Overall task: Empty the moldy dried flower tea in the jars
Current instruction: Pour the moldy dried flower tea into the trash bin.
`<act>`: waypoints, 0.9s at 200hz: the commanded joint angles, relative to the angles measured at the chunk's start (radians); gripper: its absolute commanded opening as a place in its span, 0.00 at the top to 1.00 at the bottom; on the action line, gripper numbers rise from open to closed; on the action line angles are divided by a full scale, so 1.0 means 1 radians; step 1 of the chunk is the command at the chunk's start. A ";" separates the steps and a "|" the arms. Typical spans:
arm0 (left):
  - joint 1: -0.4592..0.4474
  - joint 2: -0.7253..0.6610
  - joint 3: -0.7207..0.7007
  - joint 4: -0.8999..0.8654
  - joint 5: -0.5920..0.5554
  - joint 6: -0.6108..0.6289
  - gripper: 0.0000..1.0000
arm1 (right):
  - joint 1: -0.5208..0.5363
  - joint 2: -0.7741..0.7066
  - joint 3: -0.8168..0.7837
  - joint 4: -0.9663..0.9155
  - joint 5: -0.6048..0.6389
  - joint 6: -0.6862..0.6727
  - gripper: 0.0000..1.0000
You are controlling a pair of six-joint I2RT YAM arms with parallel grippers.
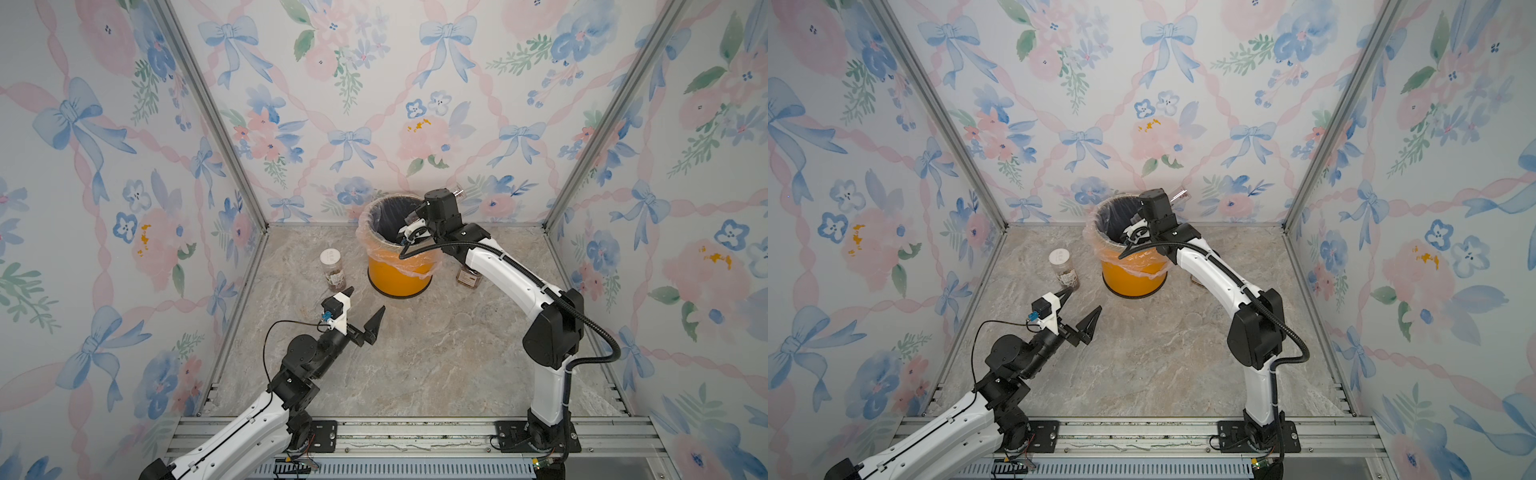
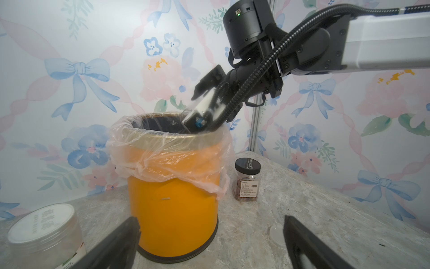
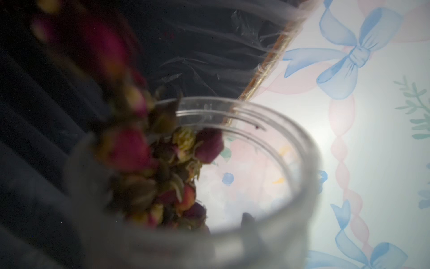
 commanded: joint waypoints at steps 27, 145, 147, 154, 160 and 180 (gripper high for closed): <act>0.011 -0.010 -0.011 0.004 -0.023 -0.029 0.02 | 0.001 0.002 0.045 0.063 0.005 -0.013 0.48; 0.017 0.000 0.009 0.004 -0.045 -0.074 0.02 | 0.005 0.010 -0.026 0.046 0.017 -0.011 0.47; 0.017 -0.001 0.009 0.003 -0.049 -0.076 0.02 | 0.005 0.010 -0.027 0.045 0.017 -0.009 0.47; 0.019 -0.001 0.012 0.003 -0.063 -0.090 0.02 | 0.007 0.013 -0.025 0.045 0.016 -0.005 0.47; 0.023 -0.003 0.015 0.002 -0.077 -0.104 0.02 | 0.007 0.015 -0.023 0.045 0.018 -0.003 0.46; 0.047 0.017 0.070 -0.054 -0.111 -0.175 0.02 | 0.007 0.007 -0.017 0.060 0.018 -0.003 0.46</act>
